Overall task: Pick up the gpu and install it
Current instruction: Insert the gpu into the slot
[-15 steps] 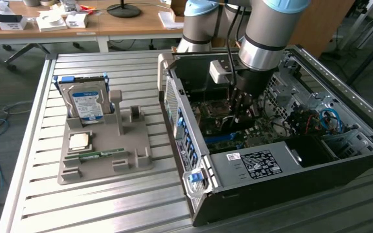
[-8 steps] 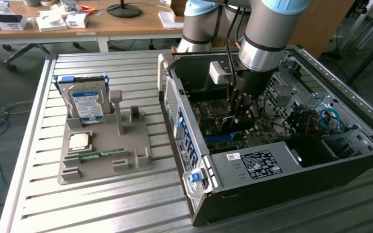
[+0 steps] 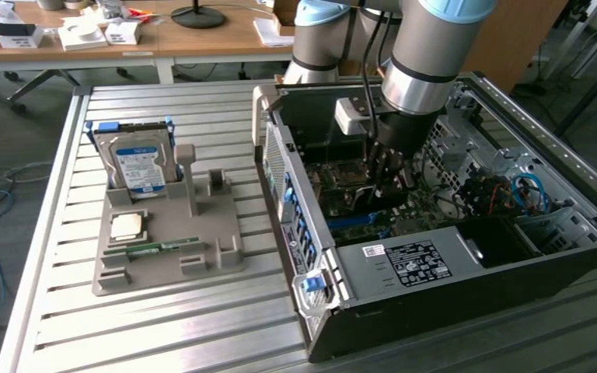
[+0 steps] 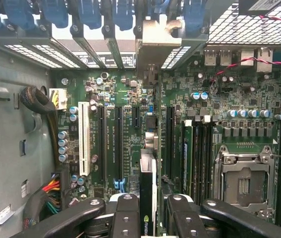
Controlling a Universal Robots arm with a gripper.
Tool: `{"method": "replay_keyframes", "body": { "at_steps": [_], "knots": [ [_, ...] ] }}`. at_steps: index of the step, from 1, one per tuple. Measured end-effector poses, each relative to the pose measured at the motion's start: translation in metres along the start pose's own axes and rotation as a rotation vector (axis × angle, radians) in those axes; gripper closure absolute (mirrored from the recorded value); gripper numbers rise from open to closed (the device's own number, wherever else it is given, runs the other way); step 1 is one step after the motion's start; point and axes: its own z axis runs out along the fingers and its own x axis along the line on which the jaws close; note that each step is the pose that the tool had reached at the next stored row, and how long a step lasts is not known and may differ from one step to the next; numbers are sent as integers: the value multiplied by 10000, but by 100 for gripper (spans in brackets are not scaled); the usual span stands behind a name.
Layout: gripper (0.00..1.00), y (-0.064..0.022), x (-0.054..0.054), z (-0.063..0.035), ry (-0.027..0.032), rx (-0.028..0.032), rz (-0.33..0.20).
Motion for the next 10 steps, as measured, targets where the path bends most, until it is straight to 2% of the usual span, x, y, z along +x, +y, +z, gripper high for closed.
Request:
{"method": "replay_keyframes", "body": {
  "at_steps": [5,9,10],
  "knots": [
    [74,0,0,0,3,-97,1],
    [74,0,0,1,3,-138,2],
    [74,-1,0,1,4,-165,1]
  ]
}}
